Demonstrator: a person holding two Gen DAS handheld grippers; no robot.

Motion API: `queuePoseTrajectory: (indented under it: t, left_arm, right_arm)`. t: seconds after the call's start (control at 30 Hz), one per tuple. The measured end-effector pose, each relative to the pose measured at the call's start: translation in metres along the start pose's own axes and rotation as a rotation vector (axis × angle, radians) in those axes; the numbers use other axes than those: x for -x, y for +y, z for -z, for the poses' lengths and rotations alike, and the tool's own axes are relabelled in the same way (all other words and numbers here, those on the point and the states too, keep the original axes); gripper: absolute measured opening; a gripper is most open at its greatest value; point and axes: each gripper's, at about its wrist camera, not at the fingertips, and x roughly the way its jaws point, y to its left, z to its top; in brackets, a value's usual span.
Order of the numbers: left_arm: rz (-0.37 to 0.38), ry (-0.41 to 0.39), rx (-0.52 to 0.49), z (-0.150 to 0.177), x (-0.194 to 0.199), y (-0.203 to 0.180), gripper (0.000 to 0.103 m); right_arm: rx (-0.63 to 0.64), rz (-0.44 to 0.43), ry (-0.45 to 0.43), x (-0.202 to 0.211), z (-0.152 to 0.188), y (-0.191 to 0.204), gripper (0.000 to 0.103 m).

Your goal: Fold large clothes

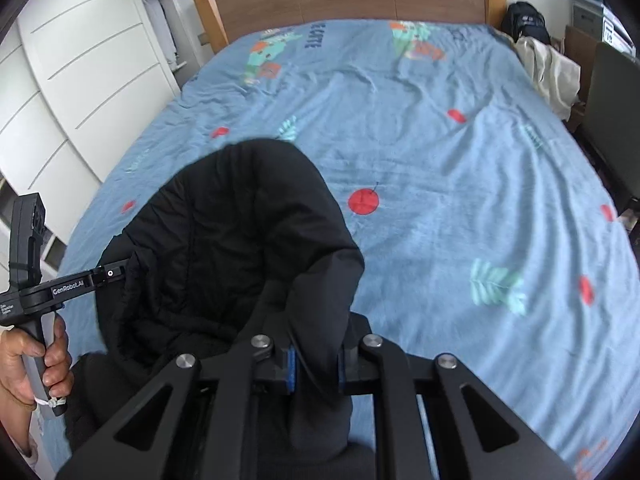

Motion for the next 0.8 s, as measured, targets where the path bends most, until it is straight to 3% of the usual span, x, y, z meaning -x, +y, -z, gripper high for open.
queuePoseTrajectory:
  t: [0.2,0.37,0.6,0.8]
  left_arm:
    - [0.034,-0.054,-0.057,0.045,0.084,-0.015,0.010]
    - [0.050,-0.096,-0.087,0.107,0.131,-0.017,0.009]
    - [0.022,-0.058,-0.057,0.200,0.142,0.001,0.009]
    - [-0.031,-0.035,-0.027,0.250,0.124,0.022,0.009]
  right_arm:
    - [0.053,-0.009,-0.028,0.090,0.042,0.024,0.013]
    - [0.061,-0.029,-0.092,0.143,0.108,0.034,0.013]
    - [-0.049,-0.097,-0.206,0.173,0.221,0.022,0.013]
    - [-0.118,-0.102,-0.172,0.148,0.279,0.010,0.013]
